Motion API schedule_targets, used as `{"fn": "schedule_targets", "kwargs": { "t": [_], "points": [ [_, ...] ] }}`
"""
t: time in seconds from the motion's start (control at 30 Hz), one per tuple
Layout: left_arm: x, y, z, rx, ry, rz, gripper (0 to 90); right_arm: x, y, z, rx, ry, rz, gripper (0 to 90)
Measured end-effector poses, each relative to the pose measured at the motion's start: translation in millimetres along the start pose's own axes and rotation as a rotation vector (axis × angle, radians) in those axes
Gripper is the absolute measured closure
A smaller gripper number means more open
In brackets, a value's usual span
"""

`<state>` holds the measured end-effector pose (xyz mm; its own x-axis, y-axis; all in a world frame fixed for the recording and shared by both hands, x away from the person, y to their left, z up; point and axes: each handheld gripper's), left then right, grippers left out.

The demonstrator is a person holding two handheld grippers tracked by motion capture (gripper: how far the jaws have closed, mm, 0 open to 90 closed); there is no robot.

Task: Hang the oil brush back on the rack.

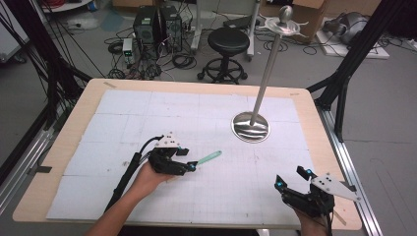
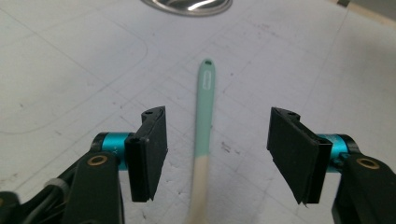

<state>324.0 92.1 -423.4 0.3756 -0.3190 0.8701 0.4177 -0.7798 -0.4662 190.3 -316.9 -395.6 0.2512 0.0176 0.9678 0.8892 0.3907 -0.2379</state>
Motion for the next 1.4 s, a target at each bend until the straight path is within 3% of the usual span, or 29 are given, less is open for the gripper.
{"fn": "schedule_targets", "kwargs": {
  "t": [0.17, 0.5, 0.6, 0.77, 0.87, 1.1, 1.3, 1.4],
  "points": [
    [-5.9, 8.9, 5.6, 0.006, 0.029, 0.071, 43.8, 0.0, -0.5, -0.8, -0.002, 0.004, -0.002, 18.8],
    [-10.0, 16.4, 5.8, -0.007, 0.102, 0.135, 56.0, -0.1, 0.7, -0.3, 0.003, 0.003, 0.005, 18.9],
    [-9.6, 17.2, 5.5, -0.006, 0.108, 0.134, 59.4, 0.1, 0.3, -0.1, 0.001, 0.005, 0.002, 18.9],
    [-9.6, 18.6, 2.4, -0.004, 0.158, 0.142, 65.6, 0.2, -0.1, -0.4, 0.004, 0.002, 0.0, 20.2],
    [-8.5, 19.3, -0.5, -0.028, 0.199, 0.156, 76.2, 0.4, -0.5, -0.3, 0.003, 0.001, -0.003, 20.3],
    [-8.3, 20.3, 2.4, -0.041, 0.157, 0.153, 81.3, 1.3, -1.5, 0.6, 0.002, -0.001, -0.01, 20.3],
    [-8.2, 20.2, 1.9, -0.035, 0.159, 0.156, 81.9, 2.0, -1.7, 0.9, 0.002, -0.004, -0.012, 20.4],
    [-8.2, 20.0, 3.8, -0.042, 0.131, 0.155, 82.1, 1.8, -1.8, 0.1, 0.0, -0.006, -0.017, 20.4]
  ]
}}
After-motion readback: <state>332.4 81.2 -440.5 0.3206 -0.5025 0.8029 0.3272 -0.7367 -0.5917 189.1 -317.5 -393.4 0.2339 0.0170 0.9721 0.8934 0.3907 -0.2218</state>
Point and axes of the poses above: each handheld gripper's, and its own axes: y roughly forward along the jaws, x roughly out of its top, z roughly to its left, and after that the axes turned 7 degrees about -z, right-handed
